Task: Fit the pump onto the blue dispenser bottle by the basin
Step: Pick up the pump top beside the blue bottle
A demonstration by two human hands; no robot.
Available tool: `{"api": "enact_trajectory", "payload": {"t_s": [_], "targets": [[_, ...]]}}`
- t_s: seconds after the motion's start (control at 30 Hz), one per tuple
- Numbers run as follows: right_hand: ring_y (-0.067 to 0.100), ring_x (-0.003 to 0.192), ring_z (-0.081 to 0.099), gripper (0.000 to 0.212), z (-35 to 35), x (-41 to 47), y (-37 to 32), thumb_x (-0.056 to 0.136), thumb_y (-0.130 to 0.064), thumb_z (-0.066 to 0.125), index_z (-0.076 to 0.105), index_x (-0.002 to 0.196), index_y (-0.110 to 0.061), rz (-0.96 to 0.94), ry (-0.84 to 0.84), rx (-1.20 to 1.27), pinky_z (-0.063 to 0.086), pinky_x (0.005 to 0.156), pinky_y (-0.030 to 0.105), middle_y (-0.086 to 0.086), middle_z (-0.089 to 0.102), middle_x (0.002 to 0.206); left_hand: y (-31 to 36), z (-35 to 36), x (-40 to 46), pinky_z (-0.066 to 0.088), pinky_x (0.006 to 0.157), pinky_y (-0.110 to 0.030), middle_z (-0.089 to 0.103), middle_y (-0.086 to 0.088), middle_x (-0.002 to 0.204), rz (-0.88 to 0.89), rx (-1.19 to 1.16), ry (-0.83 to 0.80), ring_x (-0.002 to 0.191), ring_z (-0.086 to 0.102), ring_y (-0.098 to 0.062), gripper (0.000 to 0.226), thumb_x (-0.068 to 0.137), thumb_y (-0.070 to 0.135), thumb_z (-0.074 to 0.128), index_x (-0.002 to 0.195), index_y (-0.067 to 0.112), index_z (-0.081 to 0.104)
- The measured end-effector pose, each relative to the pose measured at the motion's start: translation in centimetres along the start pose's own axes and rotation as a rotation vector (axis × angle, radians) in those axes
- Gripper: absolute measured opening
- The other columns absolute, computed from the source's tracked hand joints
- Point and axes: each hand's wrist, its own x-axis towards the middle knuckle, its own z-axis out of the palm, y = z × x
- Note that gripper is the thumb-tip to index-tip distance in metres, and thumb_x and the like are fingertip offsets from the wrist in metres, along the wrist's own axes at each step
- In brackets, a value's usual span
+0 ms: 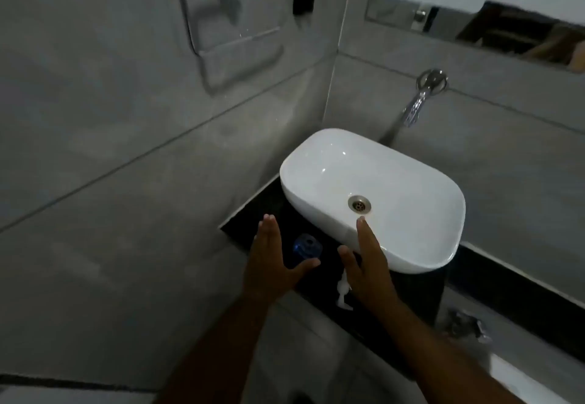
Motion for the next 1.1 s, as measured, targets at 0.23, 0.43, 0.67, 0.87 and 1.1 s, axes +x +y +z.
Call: {"api": "enact_trajectory", "payload": {"t_s": [0.23,0.43,0.67,0.87,1.1], "targets": [[0.003,0.147,0.015,0.086,2.6,-1.1,4.2,0.088,-0.068,0.041,0.025,0.153,-0.013,0.043,-0.032,-0.078,0.02,0.116,0.01,0.0,0.016,0.164,-1.1,4.3,1.9,0.007,0.119,-0.04,-0.006,0.0,0.159,-0.047,-0.047,-0.016,0.144,-0.007,-0.014,0.127,0.062,0.085,0.05,0.149,0.014,-0.008],[0.031,0.116,0.055,0.052,3.5,-2.0,6.7,0.091,-0.047,0.059,0.057,0.131,-0.013,0.21,-0.038,-0.4,0.051,0.094,0.046,0.011,0.062,0.125,-1.7,6.0,2.5,0.008,0.119,-0.041,-0.002,-0.005,0.159,-0.012,0.002,-0.018,0.147,-0.001,-0.021,0.127,0.062,0.088,0.049,0.15,0.012,-0.004],[0.03,0.103,0.063,0.052,4.1,-1.0,7.9,0.086,-0.056,0.06,0.065,0.111,-0.011,0.423,-0.226,-0.504,0.056,0.086,0.042,0.011,0.067,0.11,-1.2,7.0,3.5,0.013,0.117,-0.043,0.008,-0.01,0.16,-0.03,0.009,0.019,0.147,0.006,-0.024,0.126,0.062,0.086,0.052,0.15,0.012,0.0],[0.029,0.091,0.071,0.034,4.7,-1.3,8.1,0.089,-0.041,0.063,0.068,0.101,-0.009,0.552,-0.174,-0.394,0.058,0.075,0.034,0.012,0.073,0.1,-2.5,7.7,2.8,0.021,0.116,-0.047,0.013,-0.012,0.159,-0.053,0.048,0.011,0.146,0.01,-0.024,0.124,0.064,0.088,0.049,0.15,0.01,0.005],[0.03,0.078,0.07,0.015,1.5,-3.8,5.3,0.084,-0.028,0.067,0.072,0.091,-0.016,0.49,-0.093,-0.308,0.057,0.071,0.035,0.009,0.075,0.082,-3.6,7.2,2.3,0.017,0.117,-0.048,0.009,-0.013,0.16,-0.02,0.125,-0.016,0.147,0.004,-0.024,0.127,0.063,0.091,0.047,0.151,0.01,0.003]]}}
